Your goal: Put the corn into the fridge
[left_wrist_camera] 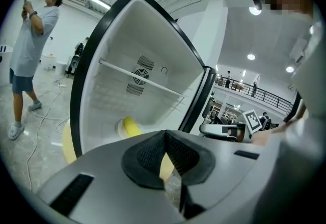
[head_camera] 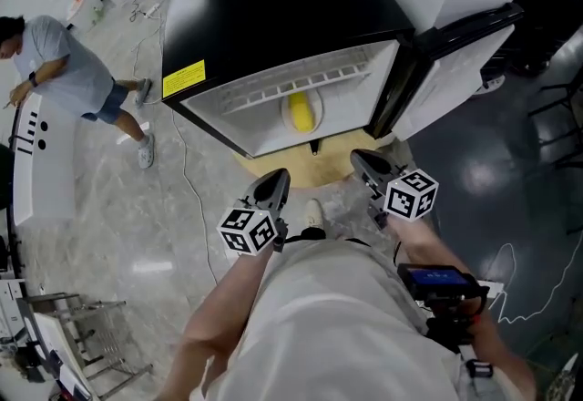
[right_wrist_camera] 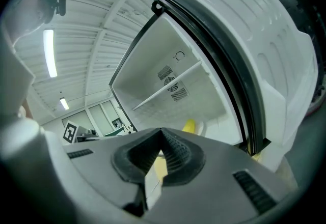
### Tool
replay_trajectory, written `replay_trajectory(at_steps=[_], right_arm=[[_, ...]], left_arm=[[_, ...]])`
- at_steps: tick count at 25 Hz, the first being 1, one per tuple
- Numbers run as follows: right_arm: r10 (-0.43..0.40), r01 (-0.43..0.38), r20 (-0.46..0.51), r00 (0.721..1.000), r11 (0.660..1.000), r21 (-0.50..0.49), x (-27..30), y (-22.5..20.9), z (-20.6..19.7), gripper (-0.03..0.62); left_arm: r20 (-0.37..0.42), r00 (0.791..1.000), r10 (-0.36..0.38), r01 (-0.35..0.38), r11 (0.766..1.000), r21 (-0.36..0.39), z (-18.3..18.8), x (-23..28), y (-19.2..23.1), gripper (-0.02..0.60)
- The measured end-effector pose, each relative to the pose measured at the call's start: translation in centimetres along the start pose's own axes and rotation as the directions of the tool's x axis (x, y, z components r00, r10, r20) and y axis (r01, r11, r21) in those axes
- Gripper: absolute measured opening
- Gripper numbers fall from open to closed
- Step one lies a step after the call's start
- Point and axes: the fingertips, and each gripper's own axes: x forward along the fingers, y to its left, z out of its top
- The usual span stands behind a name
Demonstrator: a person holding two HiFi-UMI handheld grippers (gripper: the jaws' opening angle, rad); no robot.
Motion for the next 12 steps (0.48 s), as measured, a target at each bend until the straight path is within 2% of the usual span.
replay_trajectory(at_steps=[12], right_arm=[[-0.032, 0.032, 0.001, 0.999, 0.999, 0.023, -1.9, -0.8, -0.9, 0.008]], left_arm=[[-0.011, 1.000, 0.012, -0.013, 0.999, -0.051, -1.6, 0.1, -0.5, 0.008]])
